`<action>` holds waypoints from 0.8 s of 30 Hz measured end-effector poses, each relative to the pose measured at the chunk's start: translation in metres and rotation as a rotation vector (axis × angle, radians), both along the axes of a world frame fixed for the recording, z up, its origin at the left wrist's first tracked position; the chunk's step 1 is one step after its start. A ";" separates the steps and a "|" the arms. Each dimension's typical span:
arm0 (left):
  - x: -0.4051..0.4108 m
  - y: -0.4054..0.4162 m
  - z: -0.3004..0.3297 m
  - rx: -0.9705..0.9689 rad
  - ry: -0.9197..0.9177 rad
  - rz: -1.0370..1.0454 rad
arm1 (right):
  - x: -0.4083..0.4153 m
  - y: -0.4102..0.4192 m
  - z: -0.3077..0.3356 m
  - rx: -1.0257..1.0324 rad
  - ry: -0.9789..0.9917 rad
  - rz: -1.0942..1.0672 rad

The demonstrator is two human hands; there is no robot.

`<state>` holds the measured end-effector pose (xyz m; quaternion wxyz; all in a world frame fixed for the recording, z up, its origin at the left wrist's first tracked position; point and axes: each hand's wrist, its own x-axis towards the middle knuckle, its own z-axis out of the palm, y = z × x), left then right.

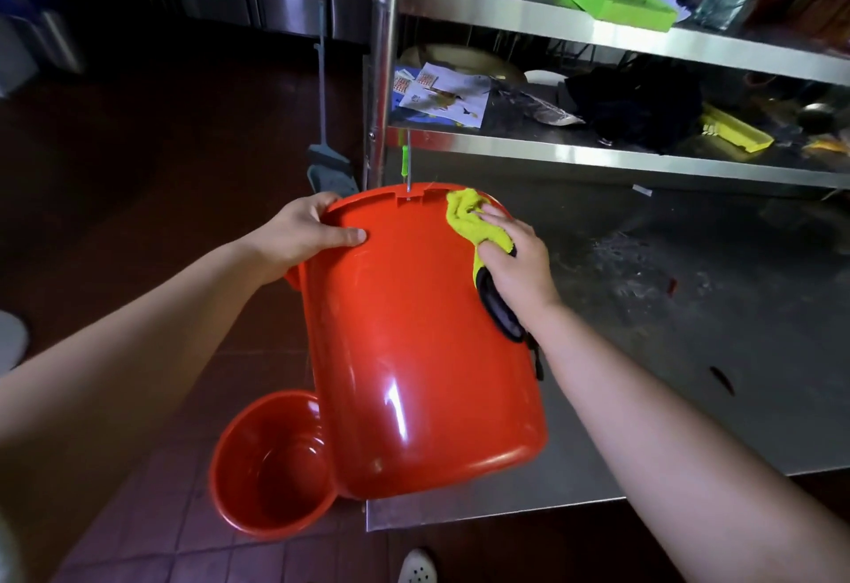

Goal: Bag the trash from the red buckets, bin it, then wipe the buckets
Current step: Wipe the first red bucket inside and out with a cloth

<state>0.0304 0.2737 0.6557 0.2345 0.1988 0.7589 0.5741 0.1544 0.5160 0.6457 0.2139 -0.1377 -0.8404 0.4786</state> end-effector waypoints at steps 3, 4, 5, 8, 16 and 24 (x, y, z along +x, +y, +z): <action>0.004 -0.003 0.003 -0.039 0.016 -0.039 | 0.005 0.000 0.000 -0.109 -0.061 -0.051; 0.006 -0.002 0.004 -0.041 0.025 -0.042 | 0.008 -0.001 0.000 -0.137 -0.088 -0.076; 0.008 0.000 0.004 -0.042 0.034 -0.041 | 0.012 -0.002 0.001 -0.148 -0.119 -0.107; 0.015 0.008 0.002 -0.046 0.074 -0.021 | 0.033 -0.013 0.003 0.025 -0.167 -0.113; 0.011 0.046 0.004 -0.182 0.266 -0.026 | 0.104 -0.102 0.002 0.929 -0.241 0.182; 0.012 0.069 0.015 -0.176 0.251 -0.107 | 0.113 -0.094 -0.002 0.923 -0.234 0.111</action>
